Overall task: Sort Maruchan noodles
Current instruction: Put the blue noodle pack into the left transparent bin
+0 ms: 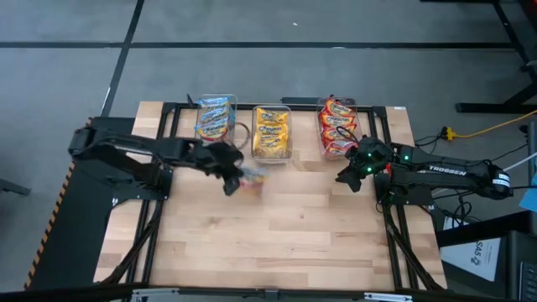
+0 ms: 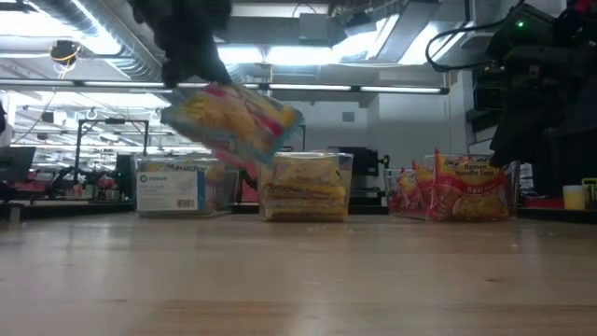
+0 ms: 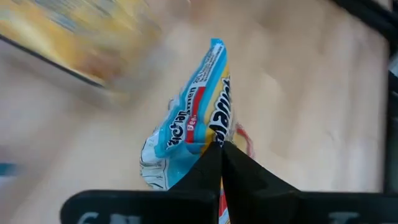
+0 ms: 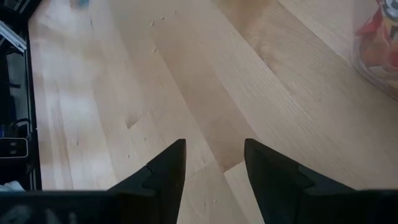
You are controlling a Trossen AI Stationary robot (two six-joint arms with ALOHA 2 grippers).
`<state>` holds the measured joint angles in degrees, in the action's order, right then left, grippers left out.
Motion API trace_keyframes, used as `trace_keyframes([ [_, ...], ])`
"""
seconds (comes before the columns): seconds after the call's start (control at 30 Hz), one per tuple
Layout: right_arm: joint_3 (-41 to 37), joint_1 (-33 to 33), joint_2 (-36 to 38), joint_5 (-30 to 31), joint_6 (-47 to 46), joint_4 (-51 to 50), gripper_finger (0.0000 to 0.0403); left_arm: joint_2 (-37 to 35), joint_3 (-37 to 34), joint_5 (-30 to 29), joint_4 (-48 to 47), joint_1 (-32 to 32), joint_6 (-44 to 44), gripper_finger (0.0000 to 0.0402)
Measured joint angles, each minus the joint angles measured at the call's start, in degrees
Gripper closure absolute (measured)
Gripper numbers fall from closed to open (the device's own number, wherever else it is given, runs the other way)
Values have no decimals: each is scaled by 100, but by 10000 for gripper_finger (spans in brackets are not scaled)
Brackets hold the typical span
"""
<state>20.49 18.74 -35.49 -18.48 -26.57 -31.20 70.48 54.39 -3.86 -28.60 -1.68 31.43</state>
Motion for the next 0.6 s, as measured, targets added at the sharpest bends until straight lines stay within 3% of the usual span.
trace_keyframes([
  [0.27, 0, 0, -2, 4, 0, 3, 235, -1196, 7, -1416, -275, 817, -969, 401],
  [0.6, 0, 0, -2, 0, 0, 0, 235, -1846, 11, -1719, -1675, 2079, -1372, 401],
])
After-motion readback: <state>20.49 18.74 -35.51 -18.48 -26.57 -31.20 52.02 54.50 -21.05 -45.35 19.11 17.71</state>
